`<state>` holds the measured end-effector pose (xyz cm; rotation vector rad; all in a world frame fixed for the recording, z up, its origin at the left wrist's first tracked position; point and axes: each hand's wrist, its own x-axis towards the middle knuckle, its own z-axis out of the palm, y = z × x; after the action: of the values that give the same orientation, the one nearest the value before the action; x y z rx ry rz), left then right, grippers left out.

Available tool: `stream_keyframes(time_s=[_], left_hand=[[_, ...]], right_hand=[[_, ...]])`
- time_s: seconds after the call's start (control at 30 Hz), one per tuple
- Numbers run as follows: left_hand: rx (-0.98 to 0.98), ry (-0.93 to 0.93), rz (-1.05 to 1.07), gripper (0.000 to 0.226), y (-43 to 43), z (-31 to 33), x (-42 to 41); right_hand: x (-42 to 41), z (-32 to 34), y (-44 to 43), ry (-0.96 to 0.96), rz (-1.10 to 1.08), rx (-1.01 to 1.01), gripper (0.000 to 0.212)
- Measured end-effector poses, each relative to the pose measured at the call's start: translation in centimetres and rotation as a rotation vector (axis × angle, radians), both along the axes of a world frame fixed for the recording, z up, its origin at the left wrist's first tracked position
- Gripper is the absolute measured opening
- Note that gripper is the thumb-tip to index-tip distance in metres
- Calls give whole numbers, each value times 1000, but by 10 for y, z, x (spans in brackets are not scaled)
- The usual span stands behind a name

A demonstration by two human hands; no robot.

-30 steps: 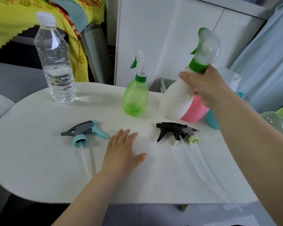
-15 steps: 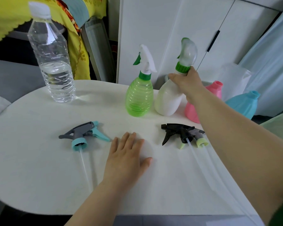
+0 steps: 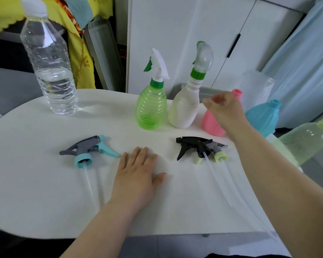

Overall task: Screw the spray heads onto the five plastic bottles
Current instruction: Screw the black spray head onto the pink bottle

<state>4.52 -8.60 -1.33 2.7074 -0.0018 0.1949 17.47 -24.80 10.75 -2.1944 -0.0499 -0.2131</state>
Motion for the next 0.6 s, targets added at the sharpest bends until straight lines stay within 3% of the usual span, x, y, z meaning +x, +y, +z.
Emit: stream_keyframes(time_s=[0.07, 0.13, 0.33, 0.5, 0.6], left_hand=[[-9, 1, -3, 57, -1, 2, 0], [-3, 6, -6, 58, -1, 3, 0], [-7, 3, -5, 57, -1, 3, -1], [-12, -15, -4, 57, -1, 1, 0], [-9, -22, -3, 57, -1, 0, 1]], right_hand=[[-16, -9, -12, 133, 47, -74, 13], [-32, -21, -18, 253, 68, -249, 14], [-47, -45, -9, 315, 35, -609, 29], [-45, -44, -6, 361, 61, -569, 29], [-50, -40, -10, 397, 98, -275, 24]])
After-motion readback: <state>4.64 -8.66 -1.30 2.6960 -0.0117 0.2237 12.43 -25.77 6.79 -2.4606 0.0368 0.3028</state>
